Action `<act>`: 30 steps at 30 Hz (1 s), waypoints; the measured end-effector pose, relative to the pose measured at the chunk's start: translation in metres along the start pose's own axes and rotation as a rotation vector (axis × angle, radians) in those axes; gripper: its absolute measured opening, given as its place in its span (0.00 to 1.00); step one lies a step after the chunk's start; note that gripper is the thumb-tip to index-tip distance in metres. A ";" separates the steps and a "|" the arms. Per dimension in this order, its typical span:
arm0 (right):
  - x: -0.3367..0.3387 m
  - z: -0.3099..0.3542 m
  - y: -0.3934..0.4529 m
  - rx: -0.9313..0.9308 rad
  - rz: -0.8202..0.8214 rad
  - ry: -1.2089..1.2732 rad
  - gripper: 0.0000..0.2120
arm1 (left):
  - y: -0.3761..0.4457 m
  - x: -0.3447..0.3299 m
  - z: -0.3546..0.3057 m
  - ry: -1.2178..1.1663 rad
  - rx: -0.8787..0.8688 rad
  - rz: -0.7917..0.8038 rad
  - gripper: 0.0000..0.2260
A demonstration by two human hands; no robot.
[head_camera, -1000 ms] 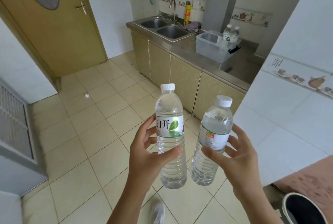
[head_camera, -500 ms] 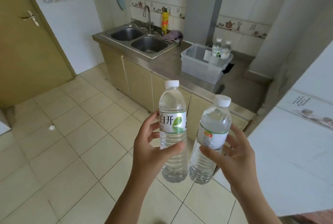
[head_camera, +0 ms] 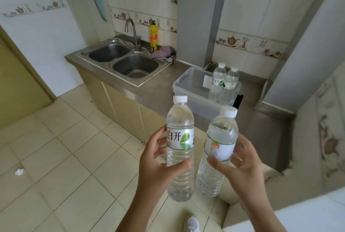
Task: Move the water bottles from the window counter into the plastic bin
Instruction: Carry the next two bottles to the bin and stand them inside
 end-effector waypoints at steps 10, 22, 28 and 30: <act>0.010 0.048 0.174 -0.010 -0.038 0.079 0.37 | 0.168 -0.089 0.048 -0.033 -0.013 0.069 0.40; 0.011 0.064 0.312 -0.003 -0.315 0.093 0.40 | 0.335 -0.190 0.117 -0.116 -0.053 0.300 0.41; -0.002 0.038 0.351 -0.046 -0.418 0.010 0.38 | 0.361 -0.222 0.169 -0.021 0.012 0.470 0.38; -0.005 0.027 0.357 -0.071 -0.443 0.004 0.39 | 0.361 -0.228 0.184 -0.001 0.028 0.511 0.37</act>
Point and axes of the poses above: each hand's wrist, its own y-axis towards the middle knuckle, its own x-axis out of the back of the hand, z = x × y, the point moved 4 cm from there along y, towards the middle knuckle, and after that the axes turned 14 degrees about -x, right-handed, at the moved point
